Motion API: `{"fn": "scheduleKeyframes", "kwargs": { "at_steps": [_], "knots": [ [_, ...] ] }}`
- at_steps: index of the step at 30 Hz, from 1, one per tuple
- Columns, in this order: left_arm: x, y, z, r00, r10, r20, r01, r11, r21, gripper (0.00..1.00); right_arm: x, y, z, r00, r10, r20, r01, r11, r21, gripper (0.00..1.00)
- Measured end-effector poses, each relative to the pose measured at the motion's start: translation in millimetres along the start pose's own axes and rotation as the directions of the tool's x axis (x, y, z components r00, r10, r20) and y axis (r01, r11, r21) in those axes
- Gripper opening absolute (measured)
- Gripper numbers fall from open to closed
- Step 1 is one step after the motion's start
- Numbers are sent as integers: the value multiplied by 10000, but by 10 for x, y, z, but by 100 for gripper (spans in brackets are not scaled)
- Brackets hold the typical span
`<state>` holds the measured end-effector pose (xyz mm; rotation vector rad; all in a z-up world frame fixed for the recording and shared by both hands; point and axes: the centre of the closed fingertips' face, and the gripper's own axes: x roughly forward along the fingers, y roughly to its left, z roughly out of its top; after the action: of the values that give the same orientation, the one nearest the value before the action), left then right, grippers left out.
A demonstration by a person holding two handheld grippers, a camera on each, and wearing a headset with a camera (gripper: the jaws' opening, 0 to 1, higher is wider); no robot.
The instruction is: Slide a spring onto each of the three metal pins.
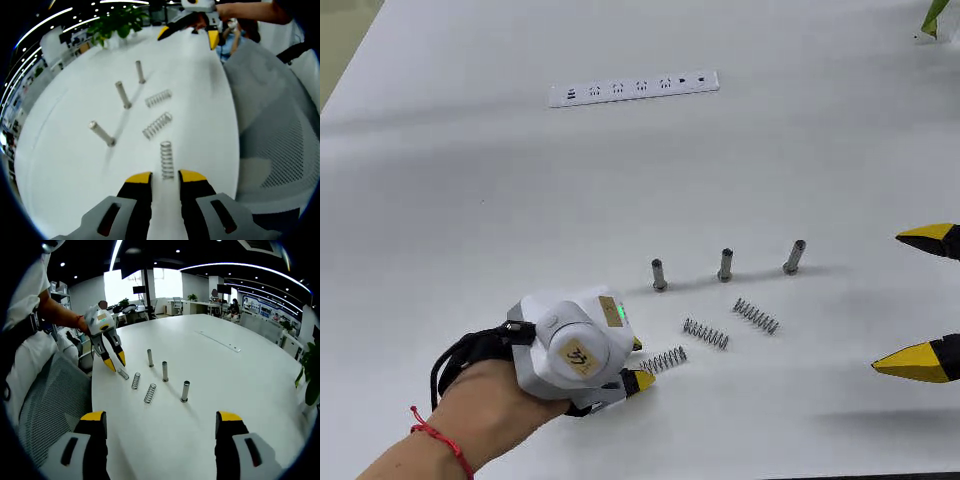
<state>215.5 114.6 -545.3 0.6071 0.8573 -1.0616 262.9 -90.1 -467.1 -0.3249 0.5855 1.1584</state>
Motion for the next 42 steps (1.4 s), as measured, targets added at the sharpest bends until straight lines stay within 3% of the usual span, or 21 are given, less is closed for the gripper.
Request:
{"fn": "scheduleKeyframes", "kwargs": {
  "at_steps": [16,42],
  "knots": [
    [93,-21,-73,9974,-4,-725,34,9992,402,14,-18,5,-35,10000,72,-32,-72,10000,-44,91],
    [79,-13,-64,9982,16,-607,5,9994,339,10,-10,35,-48,9999,127,-60,-128,9998,-119,91]
  ]
}}
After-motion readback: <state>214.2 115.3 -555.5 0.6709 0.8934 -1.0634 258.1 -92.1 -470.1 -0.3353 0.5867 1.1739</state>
